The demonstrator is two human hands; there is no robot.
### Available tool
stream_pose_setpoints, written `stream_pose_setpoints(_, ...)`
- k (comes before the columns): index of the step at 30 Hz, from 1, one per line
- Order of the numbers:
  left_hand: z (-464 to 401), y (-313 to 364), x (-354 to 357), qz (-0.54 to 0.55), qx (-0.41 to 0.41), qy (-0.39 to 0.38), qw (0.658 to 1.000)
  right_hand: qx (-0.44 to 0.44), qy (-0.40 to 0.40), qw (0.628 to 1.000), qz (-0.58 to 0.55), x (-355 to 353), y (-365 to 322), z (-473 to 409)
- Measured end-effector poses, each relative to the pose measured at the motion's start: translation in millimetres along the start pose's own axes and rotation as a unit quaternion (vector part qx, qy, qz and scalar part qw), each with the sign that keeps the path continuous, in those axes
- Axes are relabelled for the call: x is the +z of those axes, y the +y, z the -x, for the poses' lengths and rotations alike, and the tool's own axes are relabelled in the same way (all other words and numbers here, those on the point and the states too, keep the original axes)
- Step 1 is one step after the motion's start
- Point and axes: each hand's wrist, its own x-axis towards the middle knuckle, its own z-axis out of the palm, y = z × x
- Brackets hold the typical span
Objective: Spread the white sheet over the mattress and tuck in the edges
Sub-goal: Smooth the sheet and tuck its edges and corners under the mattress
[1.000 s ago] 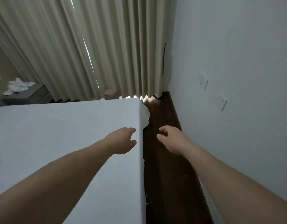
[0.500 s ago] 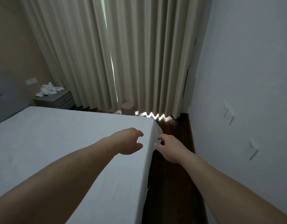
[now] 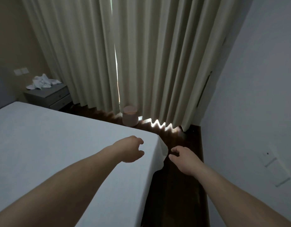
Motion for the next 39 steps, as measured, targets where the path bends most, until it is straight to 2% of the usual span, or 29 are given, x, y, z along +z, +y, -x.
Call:
stream_pose_setpoints(5,-122.6,18.4,-19.3,-0.008,0.0,-0.002,1.0,-0.016,-0.015,1.0,0.004,-40.4,26.2,-125.5)
stream_pose_setpoints(10,-254.5,47.5,-31.8,0.007,-0.041,0.009,0.999,-0.054,-0.044,0.998,0.009,-93.6,52.5,-258.0)
stream_pose_setpoints(13,-317.2,67.3,-48.4,0.026,-0.065,0.001,0.998,-0.067,-0.084,0.994,0.02,-133.5,53.9,-328.9)
stream_pose_setpoints(17,-382.4,72.7,-69.7,0.047,-0.089,0.0,0.995,-0.109,-0.093,0.987,0.076,-178.6,34.8,-413.3)
stream_pose_setpoints(23,-487.6,1.4,-91.1,0.08,-0.186,0.017,0.979,-0.184,-0.16,0.964,0.107,-177.5,-15.0,-558.5)
stream_pose_setpoints(30,-593.7,-77.6,-100.9,0.129,-0.274,0.006,0.953,-0.21,-0.236,0.932,0.177,-171.7,-41.1,-699.8)
stream_pose_setpoints(36,-641.0,-110.6,-128.9,0.15,-0.337,0.027,0.929,-0.227,-0.238,0.923,0.2,-173.5,-89.4,-808.4)
stream_pose_setpoints(39,-648.1,-127.3,-134.5,0.163,-0.39,0.045,0.905,-0.276,-0.261,0.902,0.205,-146.9,-126.5,-848.4)
